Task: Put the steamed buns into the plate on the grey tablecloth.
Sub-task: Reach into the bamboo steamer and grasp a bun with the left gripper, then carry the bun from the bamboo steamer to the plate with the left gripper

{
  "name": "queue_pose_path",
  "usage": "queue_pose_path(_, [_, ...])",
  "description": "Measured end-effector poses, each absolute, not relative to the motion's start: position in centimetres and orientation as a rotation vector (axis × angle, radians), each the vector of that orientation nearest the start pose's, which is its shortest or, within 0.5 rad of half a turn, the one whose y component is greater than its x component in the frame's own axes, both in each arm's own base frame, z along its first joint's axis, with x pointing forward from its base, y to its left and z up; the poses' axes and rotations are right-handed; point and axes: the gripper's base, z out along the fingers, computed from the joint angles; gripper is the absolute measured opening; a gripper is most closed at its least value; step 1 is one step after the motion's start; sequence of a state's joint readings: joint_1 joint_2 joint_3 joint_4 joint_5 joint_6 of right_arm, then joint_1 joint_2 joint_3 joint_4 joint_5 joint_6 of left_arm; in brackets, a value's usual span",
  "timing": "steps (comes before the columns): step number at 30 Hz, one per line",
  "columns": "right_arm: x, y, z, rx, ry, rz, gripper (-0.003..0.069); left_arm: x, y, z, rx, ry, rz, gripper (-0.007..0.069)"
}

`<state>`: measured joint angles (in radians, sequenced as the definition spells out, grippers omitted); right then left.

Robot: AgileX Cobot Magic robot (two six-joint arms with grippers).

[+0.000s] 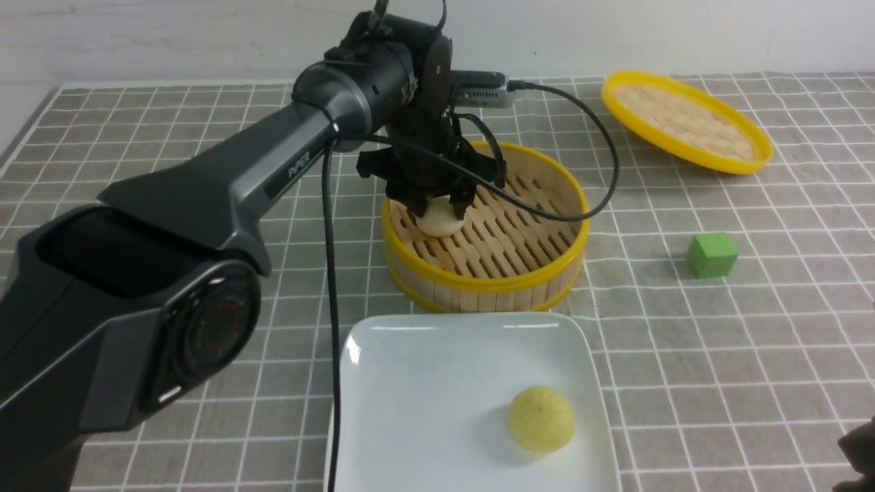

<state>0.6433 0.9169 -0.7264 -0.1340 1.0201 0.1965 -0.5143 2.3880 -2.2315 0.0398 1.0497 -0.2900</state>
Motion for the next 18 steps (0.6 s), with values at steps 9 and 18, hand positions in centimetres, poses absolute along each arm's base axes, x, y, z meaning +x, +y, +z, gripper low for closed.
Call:
queue_pose_path(9, [12.5,8.3,28.5,-0.639,2.609,0.123,0.0002,44.2,-24.7,25.2,0.362,2.691,-0.195,0.0032])
queue_pose_path(18, [12.6,8.2,28.5,-0.647,2.599,0.097,0.0008,38.0,-20.9,39.0,0.35,2.495,-0.229,0.0027])
